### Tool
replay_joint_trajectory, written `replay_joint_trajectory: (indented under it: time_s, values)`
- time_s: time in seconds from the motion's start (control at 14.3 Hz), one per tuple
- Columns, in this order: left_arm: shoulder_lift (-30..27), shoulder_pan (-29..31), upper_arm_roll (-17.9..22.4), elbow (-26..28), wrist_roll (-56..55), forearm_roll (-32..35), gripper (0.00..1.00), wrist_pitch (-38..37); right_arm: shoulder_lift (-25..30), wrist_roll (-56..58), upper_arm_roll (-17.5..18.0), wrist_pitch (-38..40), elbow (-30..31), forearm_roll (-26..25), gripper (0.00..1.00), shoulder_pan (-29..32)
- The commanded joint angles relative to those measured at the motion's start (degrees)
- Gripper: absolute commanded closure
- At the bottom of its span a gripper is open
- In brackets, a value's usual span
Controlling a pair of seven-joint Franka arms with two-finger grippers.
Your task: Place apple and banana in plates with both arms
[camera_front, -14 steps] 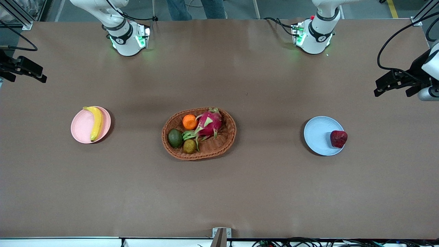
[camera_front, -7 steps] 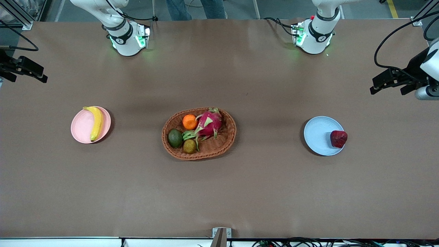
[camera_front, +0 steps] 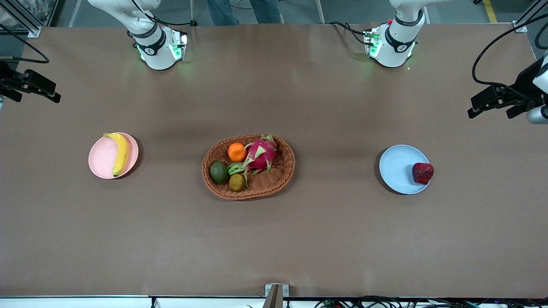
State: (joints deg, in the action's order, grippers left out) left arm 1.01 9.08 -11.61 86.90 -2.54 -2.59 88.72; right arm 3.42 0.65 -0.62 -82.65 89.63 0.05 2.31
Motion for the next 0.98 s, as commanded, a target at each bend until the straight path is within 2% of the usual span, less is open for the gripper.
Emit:
replay_joint_trajectory:
  time_s: [0.0,0.21,0.35,0.42,0.91]
  values:
    - [0.0,0.1,-0.2,-0.8,0.5,0.9,0.0,0.0,1.8,0.4,0.1,0.1,1.8,1.1,0.0,0.5]
    - [0.1,-2.9,2.8,-0.8,0.5,0.9,0.0,0.0,1.8,0.5,0.0,0.0,1.7,1.1,0.0,0.5]
    - [0.0,-9.4,9.6,-0.8,0.5,0.8,0.0,0.0,1.9,0.5,0.0,-0.1,1.7,1.1,0.0,0.5]
    - [0.0,-11.0,11.4,-0.8,0.5,0.8,0.0,0.0,1.8,0.5,0.1,-0.2,1.8,1.1,0.0,0.5]
    - [-0.3,-10.9,11.9,-0.8,0.5,0.8,0.0,0.0,1.8,0.5,-0.1,-0.6,1.7,1.2,0.0,-0.3]
